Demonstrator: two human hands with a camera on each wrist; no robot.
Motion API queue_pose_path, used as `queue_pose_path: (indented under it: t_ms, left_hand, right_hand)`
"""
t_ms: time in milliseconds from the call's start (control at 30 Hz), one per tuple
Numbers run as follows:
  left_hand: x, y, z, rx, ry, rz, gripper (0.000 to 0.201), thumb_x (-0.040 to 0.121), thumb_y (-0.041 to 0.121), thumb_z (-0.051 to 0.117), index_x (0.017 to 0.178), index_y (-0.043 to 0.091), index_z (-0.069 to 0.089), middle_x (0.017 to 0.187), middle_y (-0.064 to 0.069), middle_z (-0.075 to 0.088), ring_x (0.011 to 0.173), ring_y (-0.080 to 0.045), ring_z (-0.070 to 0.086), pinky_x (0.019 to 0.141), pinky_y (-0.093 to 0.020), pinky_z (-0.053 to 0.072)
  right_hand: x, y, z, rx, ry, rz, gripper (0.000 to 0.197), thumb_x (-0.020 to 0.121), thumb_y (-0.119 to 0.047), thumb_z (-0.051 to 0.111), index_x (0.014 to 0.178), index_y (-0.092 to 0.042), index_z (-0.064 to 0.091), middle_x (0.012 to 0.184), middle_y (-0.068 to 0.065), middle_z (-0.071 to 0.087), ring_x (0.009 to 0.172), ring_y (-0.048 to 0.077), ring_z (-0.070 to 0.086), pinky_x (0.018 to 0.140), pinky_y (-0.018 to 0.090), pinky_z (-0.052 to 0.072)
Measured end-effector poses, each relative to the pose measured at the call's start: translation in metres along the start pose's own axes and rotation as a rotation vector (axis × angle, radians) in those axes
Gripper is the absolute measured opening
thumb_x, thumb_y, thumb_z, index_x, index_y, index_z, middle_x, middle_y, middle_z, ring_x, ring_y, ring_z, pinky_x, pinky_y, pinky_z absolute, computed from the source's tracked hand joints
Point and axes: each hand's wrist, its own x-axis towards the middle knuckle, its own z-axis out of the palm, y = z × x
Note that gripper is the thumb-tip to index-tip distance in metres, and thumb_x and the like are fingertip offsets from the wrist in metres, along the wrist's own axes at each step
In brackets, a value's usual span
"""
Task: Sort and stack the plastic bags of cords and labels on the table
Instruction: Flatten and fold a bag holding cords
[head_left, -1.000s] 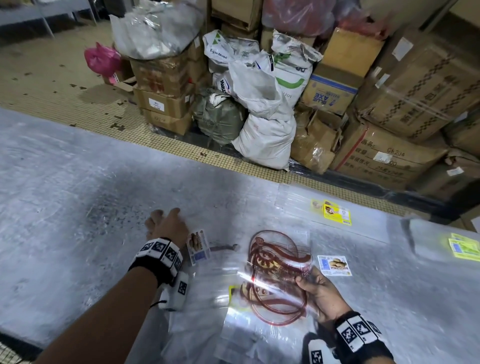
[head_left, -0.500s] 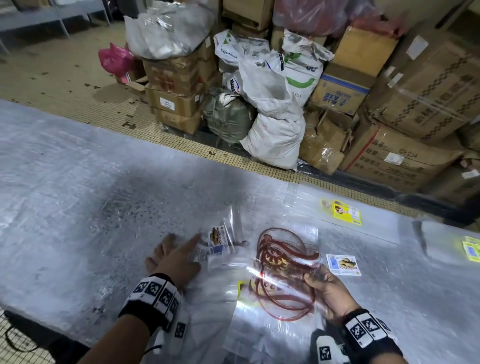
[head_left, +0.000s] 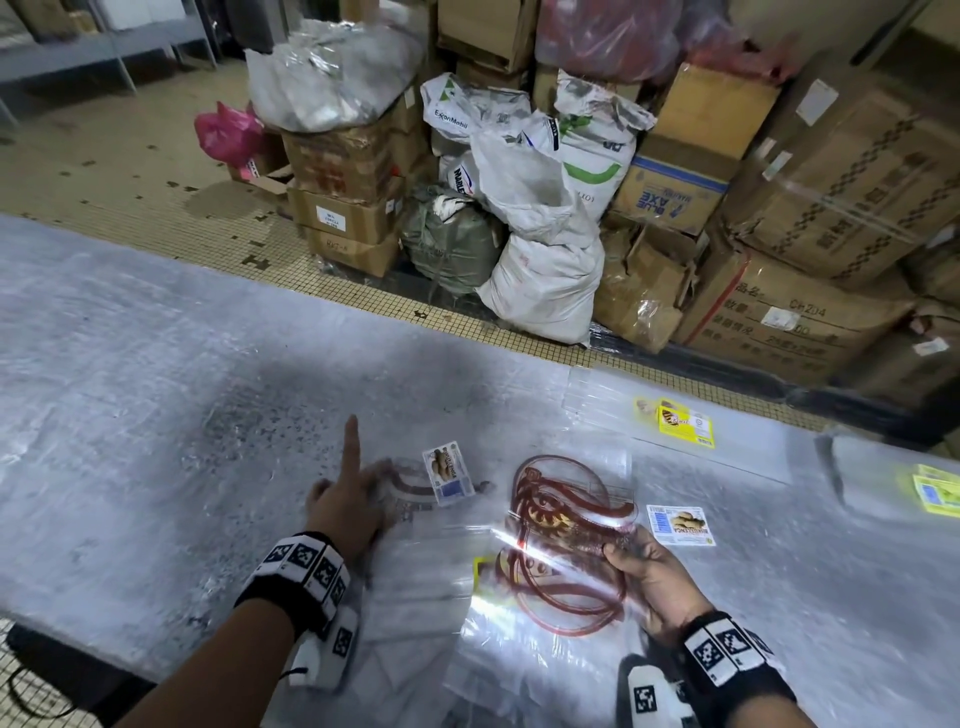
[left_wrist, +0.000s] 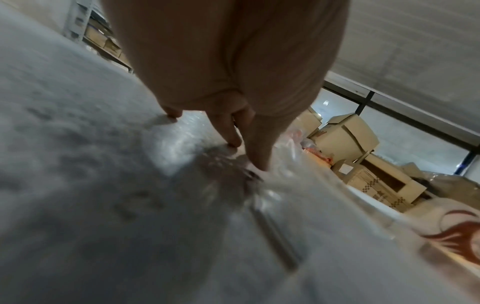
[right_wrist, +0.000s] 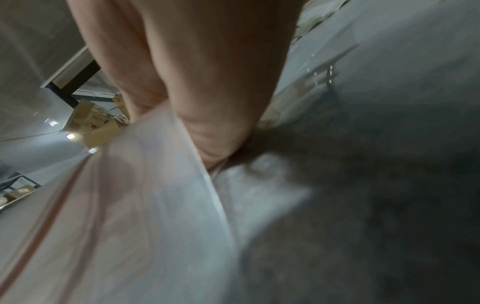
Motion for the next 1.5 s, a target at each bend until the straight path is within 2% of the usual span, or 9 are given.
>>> queue_pose_path:
  t_ms: [200, 367, 500, 600, 833, 1067, 1233, 1400, 1500]
  left_hand:
    - [0.004, 0.017, -0.001, 0.33, -0.145, -0.097, 0.098, 0.087, 0.046, 0.063, 0.157, 0.025, -0.002, 0.165, -0.001, 0.002, 0.151, -0.022, 0.002, 0.121, -0.041, 0.006]
    - [0.003, 0.018, 0.003, 0.381, -0.204, -0.088, 0.071, 0.088, 0.059, 0.054, 0.15, 0.051, 0.02, 0.163, -0.001, -0.014, 0.149, -0.027, -0.016, 0.119, -0.043, -0.004]
    - [0.0, 0.017, 0.0, 0.253, -0.072, -0.102, 0.049, 0.087, 0.051, 0.062, 0.133, 0.056, 0.047, 0.159, -0.001, 0.023, 0.146, -0.029, 0.016, 0.12, -0.042, 0.011]
    - [-0.001, 0.02, -0.006, 0.146, 0.0, -0.112, 0.052, 0.087, 0.029, 0.066, 0.134, 0.043, 0.049, 0.109, 0.002, 0.066, 0.111, -0.024, 0.053, 0.104, -0.039, 0.036]
    - [0.007, 0.009, -0.026, -0.57, 0.143, -0.375, 0.01, 0.083, 0.0, 0.072, 0.087, 0.009, 0.072, 0.075, -0.005, 0.073, 0.092, -0.031, 0.066, 0.083, -0.037, 0.049]
    - [-0.008, 0.037, -0.053, -0.395, -0.381, -0.176, 0.087, 0.081, -0.022, 0.051, 0.131, 0.048, 0.044, 0.101, -0.013, 0.069, 0.071, -0.027, 0.067, 0.052, -0.029, 0.049]
    - [-0.011, 0.081, -0.079, -0.426, -0.157, -0.033, 0.038, 0.094, -0.011, 0.048, 0.125, 0.008, 0.059, 0.1, -0.007, 0.07, 0.073, -0.025, 0.068, 0.066, -0.038, 0.05]
    - [-0.044, 0.161, -0.108, -0.45, -0.053, 0.282, 0.031, 0.101, 0.007, 0.046, 0.103, 0.034, 0.06, 0.106, -0.001, 0.069, 0.083, -0.02, 0.069, 0.07, -0.034, 0.053]
    - [-0.065, 0.196, -0.11, -0.575, -0.172, 0.356, 0.044, 0.102, 0.001, 0.038, 0.116, 0.038, 0.058, 0.112, 0.002, 0.07, 0.083, -0.021, 0.068, 0.07, -0.037, 0.052]
  right_hand:
    - [0.004, 0.005, -0.001, 0.107, -0.051, 0.013, 0.073, 0.042, -0.004, 0.1, 0.108, -0.008, 0.069, 0.124, 0.033, 0.062, 0.095, 0.039, 0.071, 0.094, 0.056, 0.049]
    - [0.004, 0.006, -0.001, 0.144, -0.057, -0.002, 0.081, 0.032, -0.007, 0.102, 0.106, -0.009, 0.071, 0.123, 0.033, 0.062, 0.095, 0.039, 0.072, 0.094, 0.058, 0.048]
    - [0.003, 0.004, 0.001, 0.14, -0.065, -0.007, 0.089, 0.033, -0.007, 0.102, 0.114, -0.008, 0.065, 0.125, 0.033, 0.061, 0.097, 0.039, 0.071, 0.094, 0.058, 0.048]
    - [0.002, 0.003, 0.001, 0.127, -0.055, -0.011, 0.095, 0.033, -0.009, 0.103, 0.118, -0.006, 0.062, 0.126, 0.033, 0.061, 0.098, 0.039, 0.071, 0.096, 0.059, 0.047]
    - [0.002, 0.004, 0.0, 0.111, -0.06, -0.016, 0.093, 0.035, -0.01, 0.103, 0.118, -0.007, 0.063, 0.126, 0.033, 0.06, 0.095, 0.038, 0.072, 0.094, 0.054, 0.05]
    - [-0.003, 0.0, 0.007, 0.054, -0.006, -0.01, 0.051, 0.065, 0.003, 0.084, 0.111, -0.01, 0.066, 0.121, 0.031, 0.064, 0.094, 0.037, 0.071, 0.092, 0.053, 0.052]
    - [-0.007, -0.004, 0.013, -0.134, 0.069, -0.039, 0.032, 0.092, 0.015, 0.051, 0.118, -0.002, 0.058, 0.119, 0.027, 0.067, 0.1, 0.039, 0.068, 0.091, 0.047, 0.056]
    - [-0.012, -0.011, 0.026, -0.223, 0.075, -0.104, 0.03, 0.091, 0.018, 0.05, 0.107, -0.007, 0.058, 0.11, 0.024, 0.069, 0.091, 0.035, 0.069, 0.073, 0.038, 0.062]
    - [-0.019, -0.017, 0.035, -0.286, 0.032, -0.149, 0.034, 0.091, 0.018, 0.049, 0.111, -0.008, 0.058, 0.118, 0.026, 0.067, 0.106, 0.041, 0.066, 0.093, 0.046, 0.055]
